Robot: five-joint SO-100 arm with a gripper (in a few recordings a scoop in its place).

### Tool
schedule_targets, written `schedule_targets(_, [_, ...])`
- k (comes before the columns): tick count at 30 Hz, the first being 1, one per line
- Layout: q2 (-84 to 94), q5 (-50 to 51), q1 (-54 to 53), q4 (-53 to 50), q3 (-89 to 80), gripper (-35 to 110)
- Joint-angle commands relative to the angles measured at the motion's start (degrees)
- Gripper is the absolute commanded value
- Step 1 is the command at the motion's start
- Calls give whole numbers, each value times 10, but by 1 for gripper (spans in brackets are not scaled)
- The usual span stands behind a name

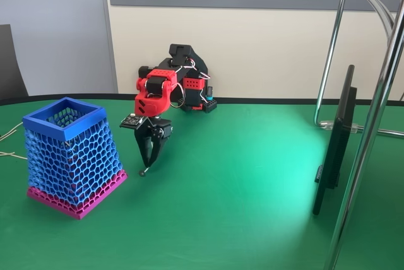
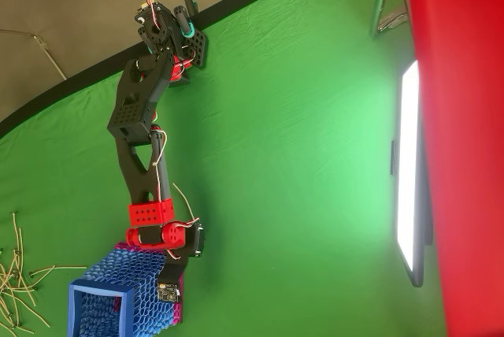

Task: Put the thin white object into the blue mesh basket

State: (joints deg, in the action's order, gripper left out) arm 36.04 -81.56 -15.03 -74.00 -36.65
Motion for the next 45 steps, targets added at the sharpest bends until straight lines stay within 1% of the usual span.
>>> schedule_targets(1, [4,1,5,-3,21,5])
schedule_targets(11, [-8,-11,14,11,14,8])
schedule_targets(14, [9,-47,9,11,-14,10])
schedule_targets(17, [11,-47,4,11,-15,12])
schedule_targets(19, [8,-9,2,10,-9,11])
schedule_targets(20, [5,32,4,-2,1,12])
schedule_targets(21, [3,42,4,-23,7,12])
schedule_targets(28, [-21,23,4,-26,29,12])
schedule_targets(33, [-12,-10,-9,-25,31,17])
schedule_targets(38, [-9,-35,-23,-25,26,18])
schedule_targets(45, [-8,-9,-12,-38,54,14])
